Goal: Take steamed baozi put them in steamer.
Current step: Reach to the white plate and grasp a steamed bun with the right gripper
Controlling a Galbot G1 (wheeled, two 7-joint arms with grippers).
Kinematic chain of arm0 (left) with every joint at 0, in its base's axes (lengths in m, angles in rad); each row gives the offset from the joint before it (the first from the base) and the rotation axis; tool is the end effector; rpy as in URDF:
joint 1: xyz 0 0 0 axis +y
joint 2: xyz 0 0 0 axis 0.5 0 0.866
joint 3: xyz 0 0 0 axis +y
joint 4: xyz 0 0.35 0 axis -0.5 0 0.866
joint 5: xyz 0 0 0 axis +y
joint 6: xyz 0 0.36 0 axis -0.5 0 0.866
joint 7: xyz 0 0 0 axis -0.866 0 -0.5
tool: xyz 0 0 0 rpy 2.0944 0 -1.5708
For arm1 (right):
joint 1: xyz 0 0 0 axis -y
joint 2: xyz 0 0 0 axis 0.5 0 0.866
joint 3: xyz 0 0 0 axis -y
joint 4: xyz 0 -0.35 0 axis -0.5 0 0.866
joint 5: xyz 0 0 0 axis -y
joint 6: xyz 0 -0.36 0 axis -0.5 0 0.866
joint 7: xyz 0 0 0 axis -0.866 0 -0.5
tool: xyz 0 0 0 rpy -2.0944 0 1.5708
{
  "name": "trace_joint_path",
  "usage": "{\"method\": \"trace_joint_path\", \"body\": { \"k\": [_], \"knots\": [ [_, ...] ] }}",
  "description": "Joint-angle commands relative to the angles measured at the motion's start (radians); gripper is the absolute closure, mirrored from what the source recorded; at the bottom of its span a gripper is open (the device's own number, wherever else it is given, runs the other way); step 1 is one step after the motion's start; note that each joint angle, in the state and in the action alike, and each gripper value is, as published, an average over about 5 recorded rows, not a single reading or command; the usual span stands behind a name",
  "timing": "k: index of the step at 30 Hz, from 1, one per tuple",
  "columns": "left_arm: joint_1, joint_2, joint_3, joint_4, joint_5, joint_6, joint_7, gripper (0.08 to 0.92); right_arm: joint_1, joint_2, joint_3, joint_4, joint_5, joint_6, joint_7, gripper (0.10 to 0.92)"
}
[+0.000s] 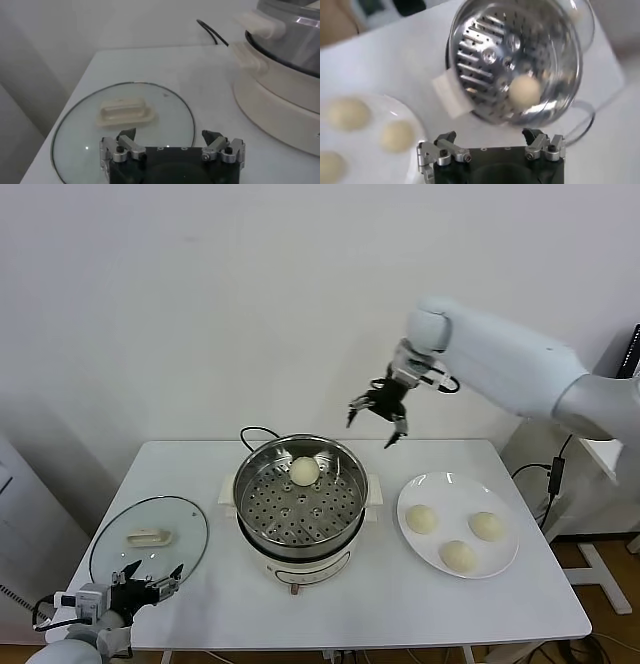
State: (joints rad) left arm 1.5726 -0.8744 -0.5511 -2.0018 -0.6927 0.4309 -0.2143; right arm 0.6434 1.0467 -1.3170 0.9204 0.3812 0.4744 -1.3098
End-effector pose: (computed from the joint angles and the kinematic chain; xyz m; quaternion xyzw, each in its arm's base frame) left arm 0.2089 0.1349 -0.2915 -0.0246 -0.9549 -0.0304 0.2944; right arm 0.6345 -0.0452 -0.0005 0.6822 -0.3649 0.6148 0.1530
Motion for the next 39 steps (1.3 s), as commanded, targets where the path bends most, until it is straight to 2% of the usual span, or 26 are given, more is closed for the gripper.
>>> {"method": "trace_joint_path", "body": {
  "k": [1, 39],
  "knots": [
    [0.009, -0.007, -0.009, -0.003, 0.0, -0.002, 0.0, 0.177, -0.011, -0.123, -0.133, 0.03, 0.141, -0.393, -0.004, 0.203],
    [0.028, -0.019, -0.025, -0.012, 0.001, -0.005, -0.001, 0.177, -0.409, -0.144, 0.086, -0.013, -0.103, -0.446, 0.222, 0.203]
  ]
}}
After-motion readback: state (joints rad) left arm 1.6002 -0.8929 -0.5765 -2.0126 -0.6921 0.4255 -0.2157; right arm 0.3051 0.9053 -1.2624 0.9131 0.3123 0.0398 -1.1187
